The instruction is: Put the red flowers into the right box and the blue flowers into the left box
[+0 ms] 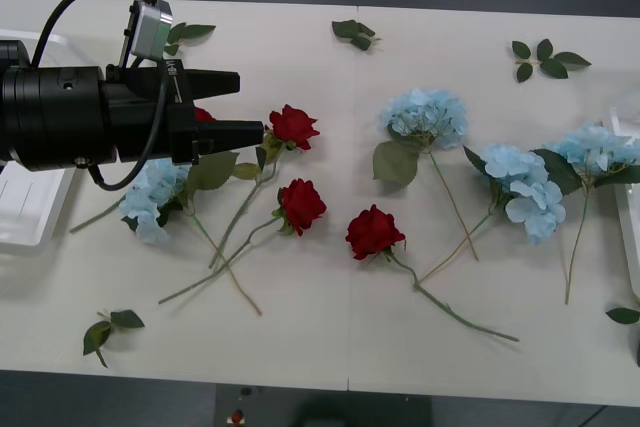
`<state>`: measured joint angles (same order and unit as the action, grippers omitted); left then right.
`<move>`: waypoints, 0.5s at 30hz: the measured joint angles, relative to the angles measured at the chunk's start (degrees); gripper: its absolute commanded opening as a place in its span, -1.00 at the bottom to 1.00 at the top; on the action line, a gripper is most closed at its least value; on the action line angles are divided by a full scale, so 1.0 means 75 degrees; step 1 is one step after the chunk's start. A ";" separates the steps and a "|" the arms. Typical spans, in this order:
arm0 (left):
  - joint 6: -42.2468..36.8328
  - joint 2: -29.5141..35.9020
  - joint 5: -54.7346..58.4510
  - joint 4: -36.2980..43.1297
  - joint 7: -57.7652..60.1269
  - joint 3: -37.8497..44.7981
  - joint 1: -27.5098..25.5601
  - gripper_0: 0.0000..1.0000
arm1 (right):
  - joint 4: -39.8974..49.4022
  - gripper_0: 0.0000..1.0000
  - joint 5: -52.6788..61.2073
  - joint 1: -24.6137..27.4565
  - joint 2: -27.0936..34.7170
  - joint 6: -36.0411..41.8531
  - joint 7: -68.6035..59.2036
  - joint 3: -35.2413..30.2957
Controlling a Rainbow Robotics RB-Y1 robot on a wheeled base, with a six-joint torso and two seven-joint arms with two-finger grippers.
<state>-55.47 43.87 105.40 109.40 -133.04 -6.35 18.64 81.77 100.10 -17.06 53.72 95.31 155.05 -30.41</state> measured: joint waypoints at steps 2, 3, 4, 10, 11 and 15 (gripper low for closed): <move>0.0000 -0.0018 0.0000 -0.0011 0.0000 -0.0085 -0.0099 1.00 | 0.0000 1.00 0.0000 0.0007 -0.0001 0.0002 0.0000 0.0002; 0.0000 -0.0018 0.0000 -0.0012 0.0000 -0.0134 -0.0139 1.00 | -0.0001 1.00 -0.0005 0.0022 -0.0001 0.0005 0.0000 0.0007; 0.0000 -0.0018 0.0010 -0.0012 0.0000 -0.0163 -0.0164 1.00 | -0.0001 1.00 -0.0016 0.0038 -0.0001 0.0007 0.0000 0.0011; 0.0000 0.0209 0.0444 -0.0015 0.0008 -0.0127 -0.0106 1.00 | 0.0000 1.00 -0.0162 0.0047 -0.0001 0.0011 0.0000 0.0017; 0.0000 0.0330 0.0495 -0.0015 0.0034 -0.0127 -0.0067 1.00 | 0.0000 1.00 -0.0170 0.0047 -0.0001 0.0016 0.0000 0.0026; 0.0000 0.0916 0.0535 -0.0019 0.0986 -0.0126 0.0071 1.00 | 0.0000 1.00 -0.0546 0.0047 0.0000 0.0064 0.0000 0.0187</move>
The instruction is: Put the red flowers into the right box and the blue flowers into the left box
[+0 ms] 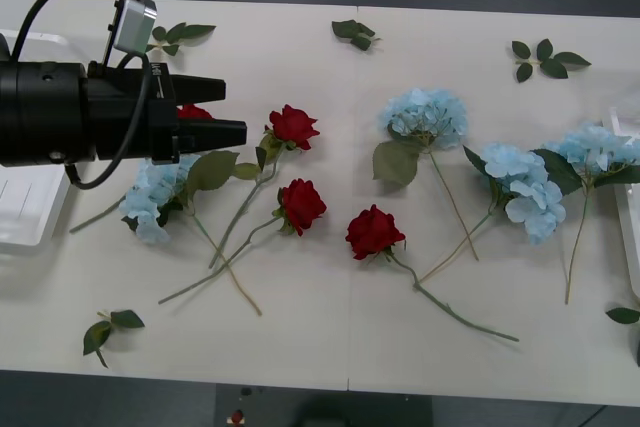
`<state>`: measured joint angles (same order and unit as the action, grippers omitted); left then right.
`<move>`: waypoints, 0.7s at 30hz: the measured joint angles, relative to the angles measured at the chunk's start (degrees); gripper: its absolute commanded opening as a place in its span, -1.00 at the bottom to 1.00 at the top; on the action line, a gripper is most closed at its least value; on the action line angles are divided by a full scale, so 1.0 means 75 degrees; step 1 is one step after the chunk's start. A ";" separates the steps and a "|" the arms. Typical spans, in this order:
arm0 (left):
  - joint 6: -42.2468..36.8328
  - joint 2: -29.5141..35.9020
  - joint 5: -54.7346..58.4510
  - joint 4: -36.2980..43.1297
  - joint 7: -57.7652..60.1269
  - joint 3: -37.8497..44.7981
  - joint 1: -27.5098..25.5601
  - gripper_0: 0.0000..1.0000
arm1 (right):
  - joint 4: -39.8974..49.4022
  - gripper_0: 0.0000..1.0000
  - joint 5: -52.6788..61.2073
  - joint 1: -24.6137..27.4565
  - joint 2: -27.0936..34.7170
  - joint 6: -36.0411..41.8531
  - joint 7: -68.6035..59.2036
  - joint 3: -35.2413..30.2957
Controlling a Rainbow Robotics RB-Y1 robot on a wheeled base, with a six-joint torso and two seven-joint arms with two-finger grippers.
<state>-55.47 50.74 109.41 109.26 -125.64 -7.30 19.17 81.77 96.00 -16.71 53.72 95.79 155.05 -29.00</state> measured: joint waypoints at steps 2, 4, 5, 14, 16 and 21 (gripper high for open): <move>0.0000 0.0271 0.0000 -0.0043 0.0644 0.0018 0.0008 1.00 | 0.0000 1.00 -0.0117 0.0000 0.0000 0.0039 0.0000 0.0142; 0.0000 0.0453 0.0000 -0.0165 0.0863 0.0099 0.0008 1.00 | 0.0006 1.00 -0.0233 0.0000 0.0000 0.0035 0.0000 0.0294; 0.0000 0.0520 0.0000 -0.0276 0.0861 0.0170 0.0008 1.00 | 0.0014 1.00 -0.0322 0.0000 0.0000 0.0035 0.0000 0.0373; 0.0005 0.1050 -0.0113 -0.1482 0.0861 0.0766 0.0002 1.00 | 0.0999 1.00 -0.1109 0.0622 0.0000 -0.0424 -0.1749 0.0608; 0.0043 0.1198 -0.0250 -0.1701 0.0861 0.0829 0.0002 1.00 | 0.1406 1.00 -0.1366 0.0967 0.0000 -0.0674 -0.2983 0.0608; 0.0455 0.1369 -0.0561 -0.2237 0.0860 0.0846 0.0001 1.00 | 0.2208 1.00 -0.2028 0.1818 0.0000 -0.1236 -0.4290 0.0620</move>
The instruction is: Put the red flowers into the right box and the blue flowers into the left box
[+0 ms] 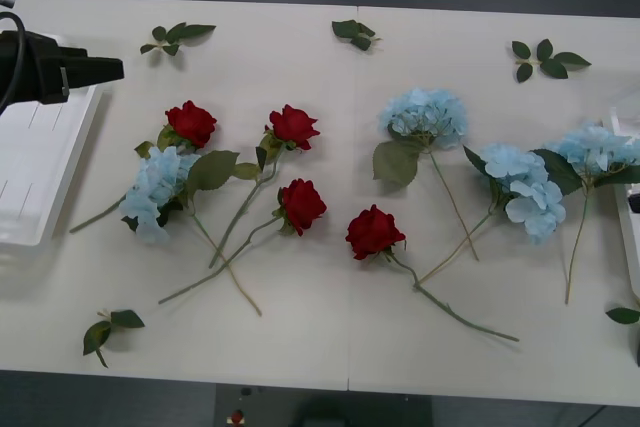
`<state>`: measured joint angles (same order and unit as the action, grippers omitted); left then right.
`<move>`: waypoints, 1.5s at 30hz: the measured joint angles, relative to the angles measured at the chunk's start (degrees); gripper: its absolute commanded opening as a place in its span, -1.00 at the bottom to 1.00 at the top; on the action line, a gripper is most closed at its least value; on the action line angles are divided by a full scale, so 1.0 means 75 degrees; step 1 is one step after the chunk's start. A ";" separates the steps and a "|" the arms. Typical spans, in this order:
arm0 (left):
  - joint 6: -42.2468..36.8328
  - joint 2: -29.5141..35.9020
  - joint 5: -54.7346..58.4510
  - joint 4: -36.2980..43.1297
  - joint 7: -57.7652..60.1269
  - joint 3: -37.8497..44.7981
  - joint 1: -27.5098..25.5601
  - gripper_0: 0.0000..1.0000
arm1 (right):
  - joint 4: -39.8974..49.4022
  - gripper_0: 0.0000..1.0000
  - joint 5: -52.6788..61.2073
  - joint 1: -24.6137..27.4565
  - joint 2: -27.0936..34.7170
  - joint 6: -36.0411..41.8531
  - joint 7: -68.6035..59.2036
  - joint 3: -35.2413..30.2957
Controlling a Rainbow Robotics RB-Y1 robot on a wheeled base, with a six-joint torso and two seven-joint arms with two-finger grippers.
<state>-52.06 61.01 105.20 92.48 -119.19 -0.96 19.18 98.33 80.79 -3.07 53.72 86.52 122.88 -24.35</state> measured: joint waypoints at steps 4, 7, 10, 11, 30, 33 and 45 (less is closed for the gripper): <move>0.0260 0.0000 -0.0521 -0.0342 0.0000 0.0000 0.0000 1.00 | 0.0310 1.00 -0.0533 0.0436 0.0000 -0.0576 -0.1522 0.0240; 0.0300 0.0000 -0.0942 -0.0565 -0.0001 0.0000 0.0000 1.00 | 0.0329 1.00 -0.0882 0.0602 0.0000 -0.0859 -0.2401 0.0533; 0.0408 0.0000 -0.1200 -0.0758 -0.0001 -0.0045 0.0000 1.00 | 0.0329 1.00 -0.1244 0.0687 0.0000 -0.1017 -0.2743 0.0749; 0.0545 0.0000 -0.1254 -0.0817 -0.0001 -0.0120 0.0003 1.00 | 0.0329 1.00 -0.1381 0.0703 0.0000 -0.1045 -0.2925 0.0794; 0.1396 -0.0001 -0.1794 -0.2485 -0.0006 -0.3041 0.1590 1.00 | 0.0314 1.00 -0.4208 0.0666 -0.0651 -0.1480 -0.4964 0.1105; 0.1397 -0.0002 -0.1866 -0.2755 -0.0008 -0.3551 0.1928 1.00 | 0.0084 1.00 -0.4255 0.0463 -0.0661 -0.1477 -0.4964 0.1315; 0.1553 -0.0623 -0.2205 -0.3994 -0.0161 -0.4547 0.2874 1.00 | -0.0858 1.00 -0.4731 -0.0376 -0.1073 -0.2015 -0.4964 0.2086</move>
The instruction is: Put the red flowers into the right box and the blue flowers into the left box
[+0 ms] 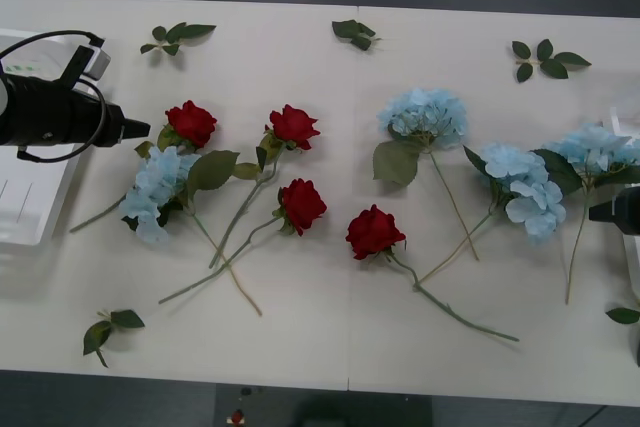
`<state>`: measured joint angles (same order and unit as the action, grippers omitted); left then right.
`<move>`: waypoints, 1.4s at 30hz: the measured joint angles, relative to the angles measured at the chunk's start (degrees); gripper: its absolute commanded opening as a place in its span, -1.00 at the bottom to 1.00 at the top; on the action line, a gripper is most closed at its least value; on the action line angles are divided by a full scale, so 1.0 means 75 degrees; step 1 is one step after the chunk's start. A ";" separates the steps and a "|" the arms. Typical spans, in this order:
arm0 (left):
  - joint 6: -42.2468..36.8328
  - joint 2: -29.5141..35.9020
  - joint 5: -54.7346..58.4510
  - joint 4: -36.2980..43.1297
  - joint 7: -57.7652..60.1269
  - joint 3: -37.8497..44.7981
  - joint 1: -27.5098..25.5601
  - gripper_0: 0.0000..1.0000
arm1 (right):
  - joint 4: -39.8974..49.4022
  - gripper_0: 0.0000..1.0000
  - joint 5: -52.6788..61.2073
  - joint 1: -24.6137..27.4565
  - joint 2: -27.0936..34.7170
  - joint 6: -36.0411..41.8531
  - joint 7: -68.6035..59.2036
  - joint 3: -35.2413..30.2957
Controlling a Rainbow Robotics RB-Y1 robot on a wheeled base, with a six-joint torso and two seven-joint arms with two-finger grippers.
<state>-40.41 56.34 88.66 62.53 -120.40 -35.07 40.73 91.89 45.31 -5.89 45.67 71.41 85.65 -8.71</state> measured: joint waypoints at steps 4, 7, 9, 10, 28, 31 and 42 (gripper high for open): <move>0.0000 -0.0190 -0.0007 -0.0385 0.0000 -0.0428 0.0329 1.00 | -0.0275 1.00 -0.0123 -0.0140 -0.0001 -0.0042 0.0000 0.0270; 0.0007 -0.0315 -0.0119 -0.0550 0.0000 -0.0693 0.0509 1.00 | -0.0491 1.00 -0.0221 -0.0244 -0.0003 -0.0297 0.0000 0.0412; 0.0070 -0.0398 -0.0164 -0.0624 0.0000 -0.0783 0.0561 1.00 | -0.0574 1.00 -0.0300 -0.0304 -0.0023 -0.0301 0.0000 0.0479; 0.0124 -0.0442 -0.0164 -0.0666 0.0000 -0.0816 0.0573 1.00 | -0.0594 1.00 -0.0347 -0.0322 -0.0050 -0.0292 0.0000 0.0489; 0.0781 -0.0956 -0.0256 -0.1238 0.0000 -0.1876 0.0848 1.00 | -0.1102 0.86 -0.1009 -0.0900 -0.0654 -0.0341 0.0000 0.0969; 0.1059 -0.0956 -0.0313 -0.1238 0.0000 -0.2009 0.0849 1.00 | -0.1291 -0.64 -0.1110 -0.0993 -0.0778 -0.0512 0.0000 0.0968; 0.1251 -0.0961 -0.0530 -0.1236 -0.0001 -0.2520 0.0934 0.74 | -0.1450 -1.00 -0.1323 -0.1060 -0.0853 -0.0516 -0.0006 0.0971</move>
<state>-31.03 49.13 84.68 53.26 -120.41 -53.97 47.74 81.01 35.39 -13.84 39.28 67.53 85.61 -1.43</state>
